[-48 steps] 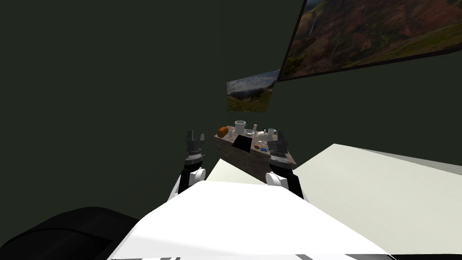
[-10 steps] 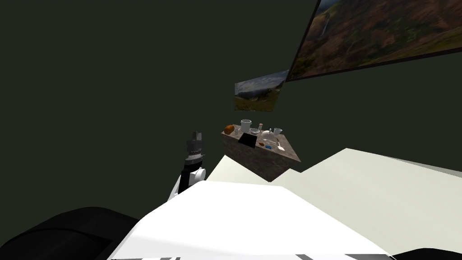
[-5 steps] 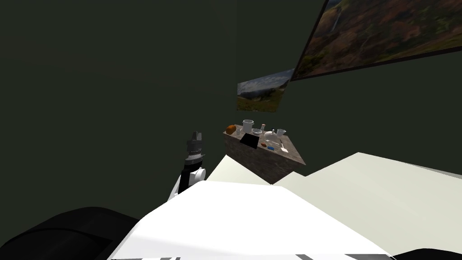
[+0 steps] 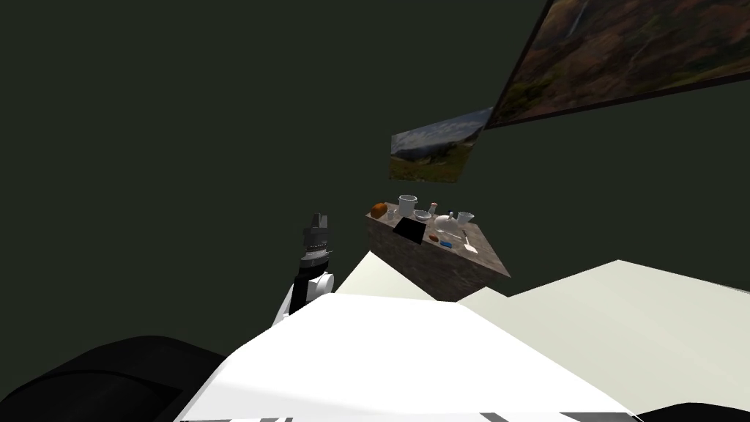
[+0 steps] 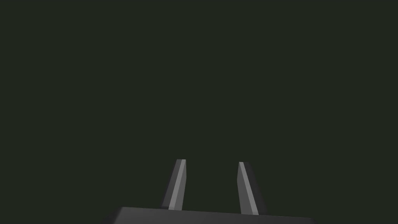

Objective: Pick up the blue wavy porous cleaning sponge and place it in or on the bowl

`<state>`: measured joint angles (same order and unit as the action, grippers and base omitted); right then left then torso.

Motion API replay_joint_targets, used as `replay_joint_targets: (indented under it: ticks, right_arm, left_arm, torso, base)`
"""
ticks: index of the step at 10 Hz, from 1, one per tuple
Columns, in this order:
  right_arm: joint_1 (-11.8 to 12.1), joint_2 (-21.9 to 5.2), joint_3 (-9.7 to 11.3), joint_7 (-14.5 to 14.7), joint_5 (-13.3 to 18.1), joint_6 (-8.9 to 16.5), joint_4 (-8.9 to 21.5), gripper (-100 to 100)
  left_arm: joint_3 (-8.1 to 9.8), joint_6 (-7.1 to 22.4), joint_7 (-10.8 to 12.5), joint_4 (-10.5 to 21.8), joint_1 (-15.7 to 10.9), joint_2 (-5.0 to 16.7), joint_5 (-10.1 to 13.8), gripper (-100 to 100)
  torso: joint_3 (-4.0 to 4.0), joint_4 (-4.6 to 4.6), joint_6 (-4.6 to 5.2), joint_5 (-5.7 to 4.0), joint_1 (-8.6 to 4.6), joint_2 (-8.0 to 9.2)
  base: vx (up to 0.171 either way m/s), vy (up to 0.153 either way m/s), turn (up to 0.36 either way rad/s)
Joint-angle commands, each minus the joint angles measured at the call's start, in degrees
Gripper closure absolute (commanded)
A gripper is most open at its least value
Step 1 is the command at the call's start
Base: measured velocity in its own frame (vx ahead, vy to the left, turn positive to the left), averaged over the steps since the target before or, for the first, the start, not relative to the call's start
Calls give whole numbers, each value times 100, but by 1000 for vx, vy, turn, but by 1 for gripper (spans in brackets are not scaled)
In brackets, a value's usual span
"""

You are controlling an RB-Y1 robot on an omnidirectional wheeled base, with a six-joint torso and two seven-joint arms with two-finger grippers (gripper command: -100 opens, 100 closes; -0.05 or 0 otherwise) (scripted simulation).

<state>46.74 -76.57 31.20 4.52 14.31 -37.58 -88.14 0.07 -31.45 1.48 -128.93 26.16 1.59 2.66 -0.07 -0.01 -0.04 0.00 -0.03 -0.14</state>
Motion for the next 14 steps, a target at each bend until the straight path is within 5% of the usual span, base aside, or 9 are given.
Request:
replay_joint_targets:
  ticks: [1,7,14]
  right_arm:
    - [0,-153,37,75,67,-85,219,-100]
    - [-157,-940,226,264,432,-157,826,-100]
    - [-604,-1889,390,635,973,-203,1635,-100]
  left_arm:
    - [0,0,0,0,0,0,0,0]
    - [0,0,0,0,0,0,0,0]
    - [1,0,0,0,2,0,0,0]
  torso:
    - [0,0,0,0,0,0]
    - [-4,-1,1,-1,-2,-7]
    - [-15,-6,6,-5,-7,-25]
  base:
    - [20,-4,86]
    - [30,-5,120]
    - [70,-23,178]
